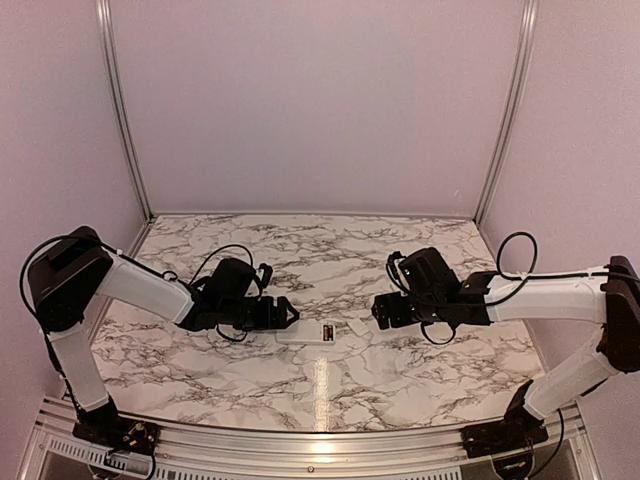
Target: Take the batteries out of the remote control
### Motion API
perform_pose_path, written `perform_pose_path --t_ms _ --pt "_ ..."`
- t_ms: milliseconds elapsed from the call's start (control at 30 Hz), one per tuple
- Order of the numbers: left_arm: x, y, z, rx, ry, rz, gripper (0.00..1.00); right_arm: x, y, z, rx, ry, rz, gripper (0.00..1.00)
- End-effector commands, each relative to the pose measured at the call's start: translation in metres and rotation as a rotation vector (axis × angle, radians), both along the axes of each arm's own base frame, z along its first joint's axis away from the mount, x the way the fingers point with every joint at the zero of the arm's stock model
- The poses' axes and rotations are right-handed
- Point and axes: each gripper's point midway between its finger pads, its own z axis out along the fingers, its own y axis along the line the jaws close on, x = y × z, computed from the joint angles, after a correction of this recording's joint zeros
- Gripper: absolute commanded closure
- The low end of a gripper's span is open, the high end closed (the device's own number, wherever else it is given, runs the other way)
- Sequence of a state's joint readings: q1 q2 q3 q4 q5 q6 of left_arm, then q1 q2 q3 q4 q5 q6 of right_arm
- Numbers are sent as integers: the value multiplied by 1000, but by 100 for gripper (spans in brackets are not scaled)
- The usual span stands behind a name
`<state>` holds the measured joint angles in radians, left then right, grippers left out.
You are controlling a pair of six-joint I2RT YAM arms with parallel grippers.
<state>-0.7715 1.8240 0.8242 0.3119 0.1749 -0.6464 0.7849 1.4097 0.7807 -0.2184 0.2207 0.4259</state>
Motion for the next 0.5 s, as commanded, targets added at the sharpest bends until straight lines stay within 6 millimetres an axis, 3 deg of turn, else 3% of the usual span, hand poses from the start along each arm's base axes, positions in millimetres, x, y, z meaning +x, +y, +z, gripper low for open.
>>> perform_pose_path --t_ms 0,233,467 --pt "13 39 -1 163 -61 131 11 7 -28 -14 -108 -4 -119 13" --pt "21 83 30 248 -201 288 1 13 -49 -39 -150 48 -194 18" --pt "15 103 63 210 -306 341 1 29 -55 -58 -85 91 -179 34"
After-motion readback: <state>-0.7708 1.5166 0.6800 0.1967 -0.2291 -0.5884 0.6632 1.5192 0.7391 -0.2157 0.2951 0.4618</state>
